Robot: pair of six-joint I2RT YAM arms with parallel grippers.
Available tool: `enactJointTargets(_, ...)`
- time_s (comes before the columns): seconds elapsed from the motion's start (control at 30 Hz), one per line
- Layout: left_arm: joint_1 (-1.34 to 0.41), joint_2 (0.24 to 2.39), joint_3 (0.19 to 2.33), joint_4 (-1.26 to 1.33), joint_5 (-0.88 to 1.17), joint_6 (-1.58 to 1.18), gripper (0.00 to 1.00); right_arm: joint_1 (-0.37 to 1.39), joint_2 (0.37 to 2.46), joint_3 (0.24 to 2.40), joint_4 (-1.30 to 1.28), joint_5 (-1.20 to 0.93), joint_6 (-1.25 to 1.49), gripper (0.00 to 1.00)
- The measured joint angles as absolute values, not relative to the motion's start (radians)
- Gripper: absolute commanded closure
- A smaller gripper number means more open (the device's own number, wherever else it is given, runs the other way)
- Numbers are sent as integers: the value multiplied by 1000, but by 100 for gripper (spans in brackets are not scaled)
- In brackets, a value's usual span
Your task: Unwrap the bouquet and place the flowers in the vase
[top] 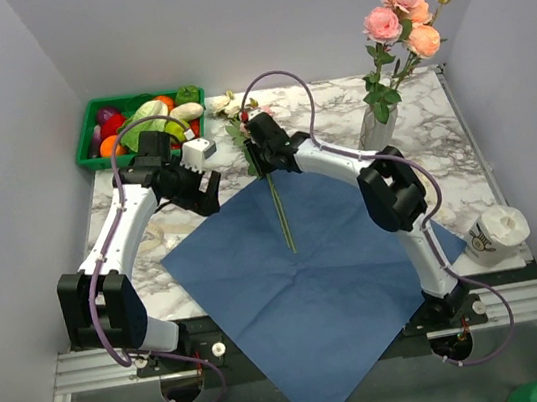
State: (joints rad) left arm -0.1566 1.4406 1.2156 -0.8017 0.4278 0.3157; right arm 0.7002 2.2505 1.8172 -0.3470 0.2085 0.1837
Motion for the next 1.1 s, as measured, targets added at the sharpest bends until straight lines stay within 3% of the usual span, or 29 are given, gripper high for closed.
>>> enactJointTargets(0.1, -149, 1441, 1216, -802, 428, 321, 6, 699, 2299, 1869, -371, 202, 191, 57)
enactJointTargets(0.2, -142, 1441, 1216, -802, 428, 325, 6, 698, 2328, 1895, -393, 194, 196, 72)
enactJointTargets(0.23, -140, 1441, 1216, -802, 428, 326, 6, 698, 2334, 1898, -397, 193, 199, 81)
enactJointTargets(0.37, -134, 1441, 1216, -802, 428, 329, 6, 698, 2344, 1899, -414, 192, 214, 92)
enactJointTargets(0.6, -131, 1441, 1215, -801, 428, 330, 6, 694, 2303, 1860, -407, 192, 227, 95)
enactJointTargets(0.87, -131, 1441, 1208, -796, 428, 329, 6, 694, 2147, 1777, -387, 192, 229, 88)
enactJointTargets(0.97, -131, 1441, 1203, -794, 428, 329, 6, 694, 2074, 1726, -358, 194, 236, 99)
enactJointTargets(1.1, -131, 1441, 1202, -794, 428, 329, 6, 694, 1996, 1621, -294, 223, 247, 99)
